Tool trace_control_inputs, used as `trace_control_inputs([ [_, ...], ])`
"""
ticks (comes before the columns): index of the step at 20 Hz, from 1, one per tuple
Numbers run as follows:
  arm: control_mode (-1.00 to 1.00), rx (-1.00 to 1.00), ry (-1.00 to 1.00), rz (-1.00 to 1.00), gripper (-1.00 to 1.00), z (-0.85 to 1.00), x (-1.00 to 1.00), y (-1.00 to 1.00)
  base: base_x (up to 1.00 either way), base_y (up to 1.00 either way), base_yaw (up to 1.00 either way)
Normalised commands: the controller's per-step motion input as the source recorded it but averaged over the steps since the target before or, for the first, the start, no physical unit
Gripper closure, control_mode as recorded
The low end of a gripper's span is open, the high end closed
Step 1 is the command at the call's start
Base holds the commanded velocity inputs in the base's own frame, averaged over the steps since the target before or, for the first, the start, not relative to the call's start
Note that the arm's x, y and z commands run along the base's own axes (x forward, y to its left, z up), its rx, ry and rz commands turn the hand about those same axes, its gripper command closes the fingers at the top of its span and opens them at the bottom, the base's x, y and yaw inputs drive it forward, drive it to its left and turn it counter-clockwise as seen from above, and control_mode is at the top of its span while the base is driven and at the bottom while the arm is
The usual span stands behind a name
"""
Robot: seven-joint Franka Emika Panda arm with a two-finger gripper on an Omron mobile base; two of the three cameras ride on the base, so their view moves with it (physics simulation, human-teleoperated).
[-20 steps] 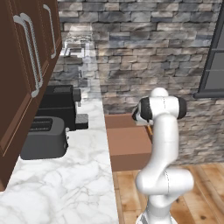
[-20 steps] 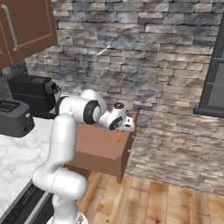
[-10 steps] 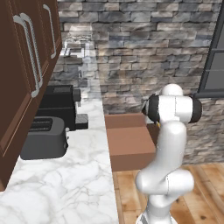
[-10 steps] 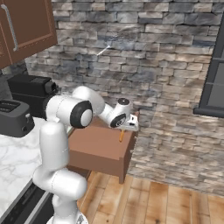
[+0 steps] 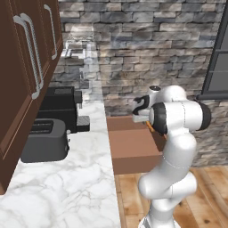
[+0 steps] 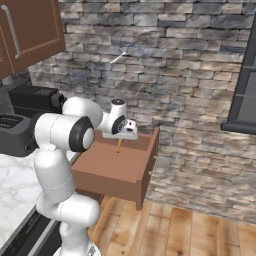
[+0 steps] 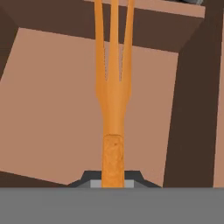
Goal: Pick up the metallic utensils from the counter and place them in the open drawer. Make sure not to pick up any wooden utensils.
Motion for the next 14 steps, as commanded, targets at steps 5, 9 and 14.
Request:
trace_control_inputs([
  [5,-1.00,0.00,0.08,0.08,1.00,-0.03,0.09,0.08,0.00,0.00,0.00],
  [9,-1.00,0.00,0.13,0.05,1.00,-0.15,0.24,-0.02,0.00,0.00,0.00],
  [14,-1.00,0.00,0.09,0.06,1.00,-0.28,0.35,-0.01,0.00,0.00,0.00],
])
